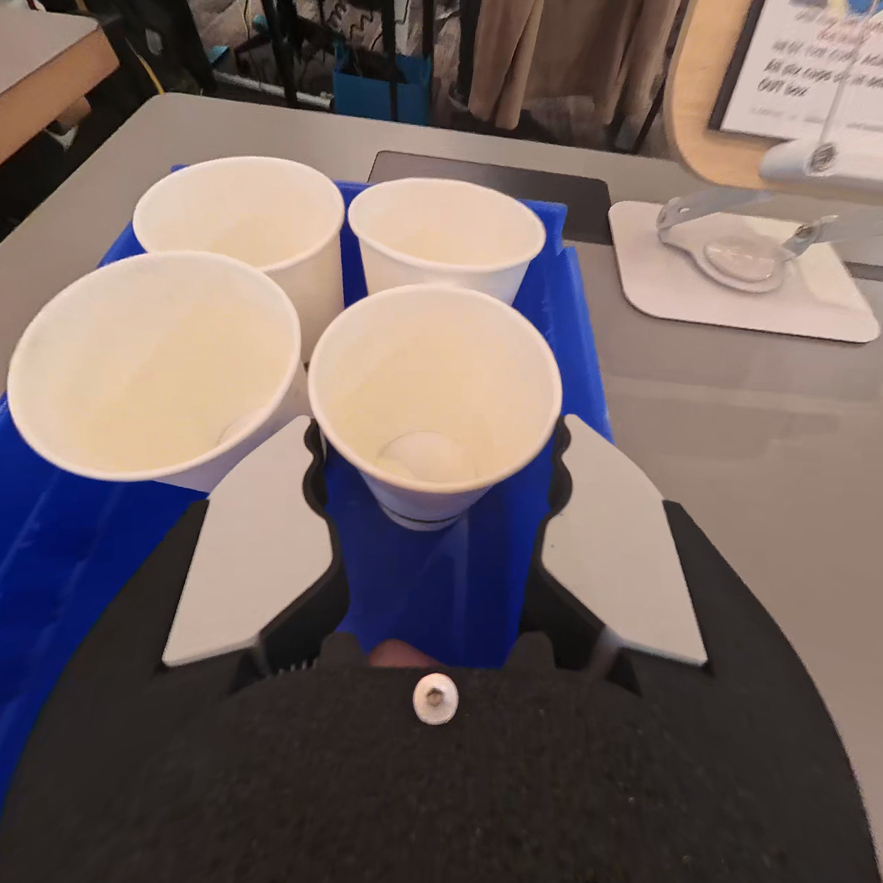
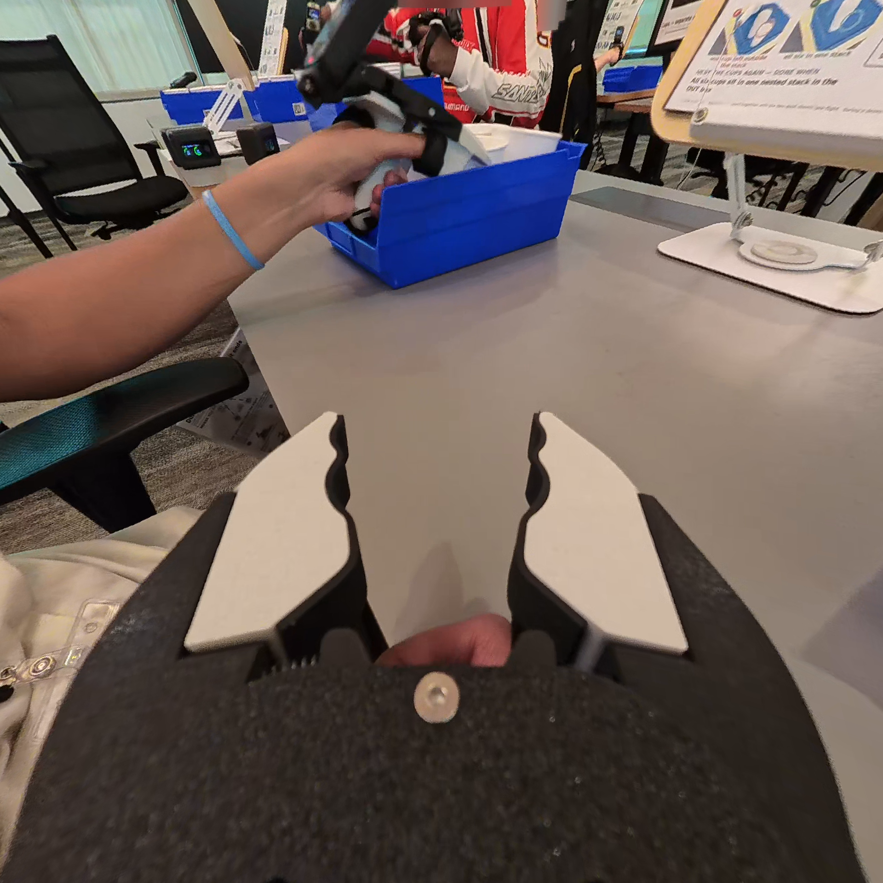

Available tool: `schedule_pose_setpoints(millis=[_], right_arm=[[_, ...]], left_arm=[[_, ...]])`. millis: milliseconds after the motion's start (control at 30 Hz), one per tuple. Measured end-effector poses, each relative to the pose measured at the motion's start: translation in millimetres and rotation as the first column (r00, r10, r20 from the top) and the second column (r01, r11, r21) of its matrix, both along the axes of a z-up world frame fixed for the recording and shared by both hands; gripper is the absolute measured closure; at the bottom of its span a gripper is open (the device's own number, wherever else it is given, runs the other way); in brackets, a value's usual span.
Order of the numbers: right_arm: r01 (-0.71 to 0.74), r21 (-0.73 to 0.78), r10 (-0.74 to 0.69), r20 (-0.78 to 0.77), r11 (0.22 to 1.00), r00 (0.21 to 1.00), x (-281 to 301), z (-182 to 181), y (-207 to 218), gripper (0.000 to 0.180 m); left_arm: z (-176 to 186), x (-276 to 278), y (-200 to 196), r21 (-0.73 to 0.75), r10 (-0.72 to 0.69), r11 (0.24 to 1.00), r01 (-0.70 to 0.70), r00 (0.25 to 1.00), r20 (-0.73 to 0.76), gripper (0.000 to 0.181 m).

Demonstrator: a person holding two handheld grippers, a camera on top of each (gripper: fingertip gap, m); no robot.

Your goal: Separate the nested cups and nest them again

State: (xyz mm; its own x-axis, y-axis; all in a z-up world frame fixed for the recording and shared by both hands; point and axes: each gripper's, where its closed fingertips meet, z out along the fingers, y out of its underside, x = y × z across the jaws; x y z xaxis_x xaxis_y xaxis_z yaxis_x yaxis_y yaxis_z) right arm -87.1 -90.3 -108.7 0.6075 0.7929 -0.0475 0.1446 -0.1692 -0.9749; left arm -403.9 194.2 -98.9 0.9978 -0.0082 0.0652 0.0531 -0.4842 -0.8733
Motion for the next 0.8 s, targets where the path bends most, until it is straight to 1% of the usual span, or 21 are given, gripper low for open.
schedule_pose_setpoints(millis=[133,267,400,500,567,633,667,733,800], right_arm=[[-0.011,0.004,0.011,0.022,1.000,1.000,-4.8,-3.2,-2.5,0.107],[-0.006,0.014,0.006,0.013,1.000,1.000,-1.4,0.3,-1.6,0.108],[0.005,0.036,-0.004,-0.007,0.999,1.000,10.4,7.4,3.6,0.109],[0.004,0.068,-0.001,-0.043,0.998,0.999,22.2,18.8,8.0,0.110],[-0.019,0.065,0.025,-0.092,0.998,0.995,27.2,28.0,10.6,0.111],[-0.089,0.049,0.095,-0.141,0.995,0.985,25.8,39.0,10.5,0.110],[-0.137,0.040,0.142,-0.156,0.990,0.978,22.9,45.0,9.7,0.108],[-0.219,0.040,0.222,-0.189,0.975,0.956,15.8,60.3,9.9,0.107],[-0.277,0.038,0.279,-0.214,0.960,0.936,5.7,74.5,13.0,0.107]], left_arm=[[-2.9,-8.6,4.9,-0.019,0.043,0.999,-0.043,0.999,-0.020,0.089],[4.5,-16.6,-2.1,0.026,0.030,0.999,-0.030,0.999,-0.023,0.091],[20.0,-14.7,-28.5,0.088,-0.081,0.993,0.083,0.996,-0.029,0.091],[44.1,-18.8,-58.6,0.149,-0.169,0.973,0.176,0.984,-0.057,0.092],[65.0,-18.5,-80.5,0.193,-0.257,0.945,0.263,0.965,-0.056,0.092],[82.9,-9.7,-104.3,0.200,-0.386,0.901,0.386,0.922,-0.037,0.092],[92.1,-1.4,-117.0,0.205,-0.459,0.867,0.455,0.888,-0.027,0.095],[109.2,21.0,-141.9,0.213,-0.596,0.782,0.585,0.803,-0.018,0.096],[119.4,43.8,-159.0,0.201,-0.678,0.716,0.668,0.734,-0.026,0.096]])
